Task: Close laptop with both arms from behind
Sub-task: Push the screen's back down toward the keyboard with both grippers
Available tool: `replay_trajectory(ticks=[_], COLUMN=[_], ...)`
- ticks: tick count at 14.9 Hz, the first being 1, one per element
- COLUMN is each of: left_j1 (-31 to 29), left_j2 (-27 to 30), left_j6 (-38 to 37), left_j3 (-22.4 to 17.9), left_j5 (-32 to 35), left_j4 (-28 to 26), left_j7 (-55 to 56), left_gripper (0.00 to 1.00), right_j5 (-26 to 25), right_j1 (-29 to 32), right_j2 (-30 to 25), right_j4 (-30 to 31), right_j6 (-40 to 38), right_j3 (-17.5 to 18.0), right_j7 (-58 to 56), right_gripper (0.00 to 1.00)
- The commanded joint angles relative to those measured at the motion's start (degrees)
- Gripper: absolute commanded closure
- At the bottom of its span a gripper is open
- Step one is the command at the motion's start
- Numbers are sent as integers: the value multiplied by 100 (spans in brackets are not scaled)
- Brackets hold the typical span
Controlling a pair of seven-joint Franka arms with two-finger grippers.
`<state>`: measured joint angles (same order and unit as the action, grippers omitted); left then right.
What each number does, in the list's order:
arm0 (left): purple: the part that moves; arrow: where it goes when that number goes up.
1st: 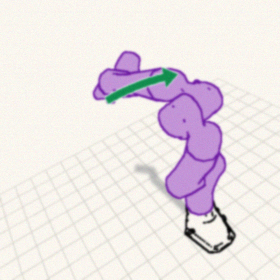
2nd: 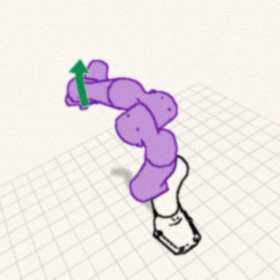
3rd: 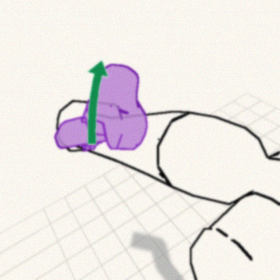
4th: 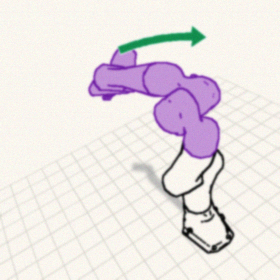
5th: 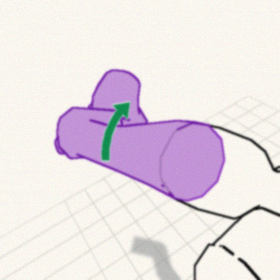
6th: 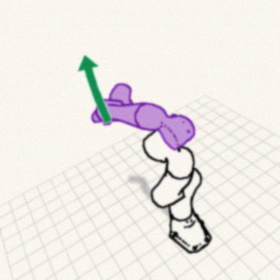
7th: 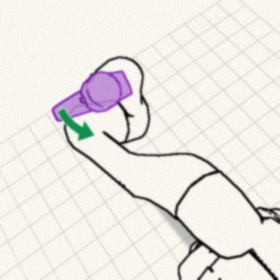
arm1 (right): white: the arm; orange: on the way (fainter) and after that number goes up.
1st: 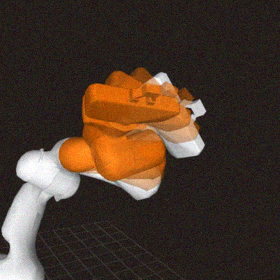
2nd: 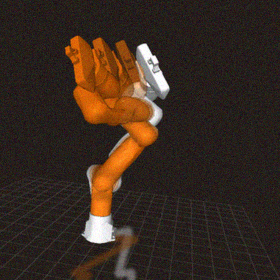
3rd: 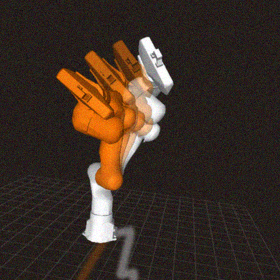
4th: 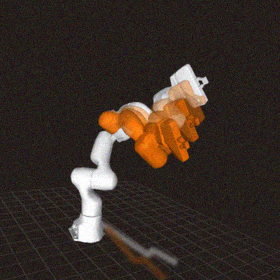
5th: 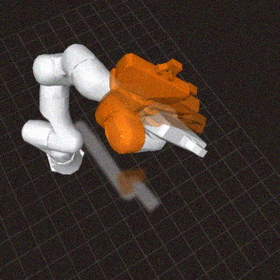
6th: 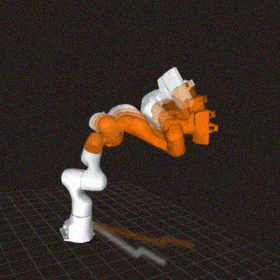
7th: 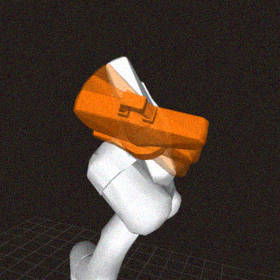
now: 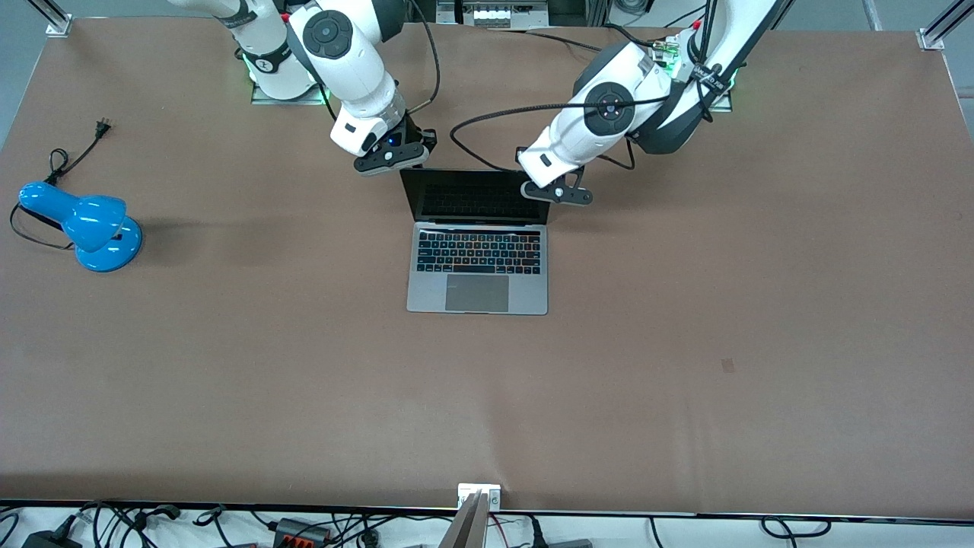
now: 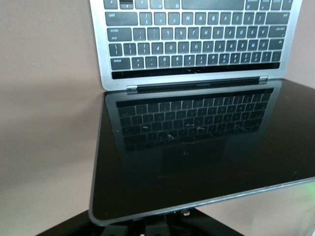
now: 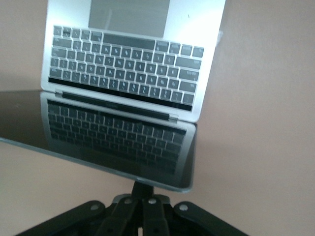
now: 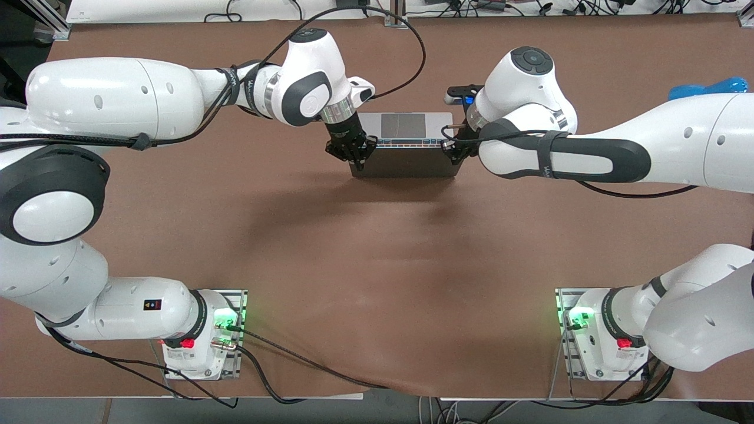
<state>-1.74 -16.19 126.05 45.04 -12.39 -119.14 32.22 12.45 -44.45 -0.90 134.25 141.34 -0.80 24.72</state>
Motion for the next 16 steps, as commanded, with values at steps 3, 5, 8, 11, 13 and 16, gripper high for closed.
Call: replay_trajectory(ticks=[3, 5, 8, 11, 13, 16], left_j1=[-28, -19, -28, 16, 25, 122], left_j2=[-419, -542, -779, -1025, -1289, -1596], left_j6=[-19, -19, -28, -19, -19, -28], left_j3=[-57, -75, -75, -241, -277, -320], left_j5=[447, 614, 835, 966, 1098, 1309], left_j4=[488, 585, 857, 1103, 1305, 1560], left_j7=[153, 311, 347, 347, 373, 539], left_gripper=[100, 100, 100, 100, 100, 100], right_j5=[100, 100, 100, 100, 100, 91], right_j1=[85, 174, 218, 253, 253, 288], right_j2=[64, 90, 265, 502, 748, 925], right_j4=[31, 22, 14, 5, 5, -92], right_j6=[473, 692, 1044, 1570, 2027, 2232], right_j3=[-69, -78, -78, -78, -78, -86], right_j7=[-2, -2, -11, -11, 24, 15], right_gripper=[100, 100, 100, 100, 100, 100])
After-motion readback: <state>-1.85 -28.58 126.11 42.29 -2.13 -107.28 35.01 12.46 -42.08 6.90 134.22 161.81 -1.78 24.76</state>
